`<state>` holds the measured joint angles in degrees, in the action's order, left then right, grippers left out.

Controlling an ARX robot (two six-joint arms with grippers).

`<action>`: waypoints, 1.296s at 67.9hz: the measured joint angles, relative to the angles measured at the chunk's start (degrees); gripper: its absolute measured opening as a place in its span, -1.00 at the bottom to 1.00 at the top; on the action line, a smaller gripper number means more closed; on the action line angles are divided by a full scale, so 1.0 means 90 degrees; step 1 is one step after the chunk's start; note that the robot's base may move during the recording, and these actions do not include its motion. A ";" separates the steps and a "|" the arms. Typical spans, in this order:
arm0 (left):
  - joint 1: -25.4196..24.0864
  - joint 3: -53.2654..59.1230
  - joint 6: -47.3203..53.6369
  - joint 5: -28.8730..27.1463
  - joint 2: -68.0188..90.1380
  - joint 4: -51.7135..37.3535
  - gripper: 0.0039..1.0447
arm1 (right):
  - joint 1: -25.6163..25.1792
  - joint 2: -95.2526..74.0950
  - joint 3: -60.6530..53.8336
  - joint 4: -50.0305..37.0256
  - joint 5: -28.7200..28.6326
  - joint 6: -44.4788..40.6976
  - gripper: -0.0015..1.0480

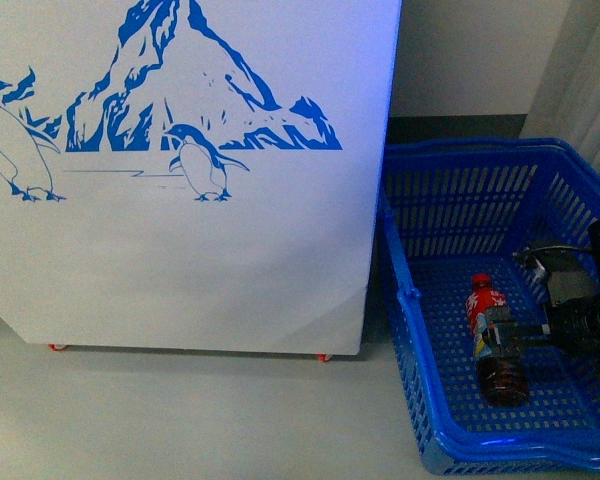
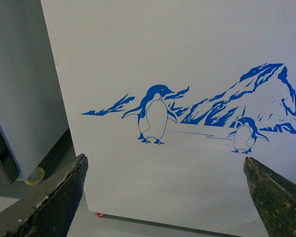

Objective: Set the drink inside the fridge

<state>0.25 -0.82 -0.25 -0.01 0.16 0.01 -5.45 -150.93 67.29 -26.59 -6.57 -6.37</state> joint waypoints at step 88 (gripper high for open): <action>0.0000 0.0000 0.0000 0.0000 0.0000 0.0000 0.85 | 0.0250 -0.2140 0.2623 0.0675 0.1452 -0.0340 0.86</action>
<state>0.25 -0.82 -0.25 -0.01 0.16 0.01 -3.20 -170.19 90.89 -20.51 6.50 -9.43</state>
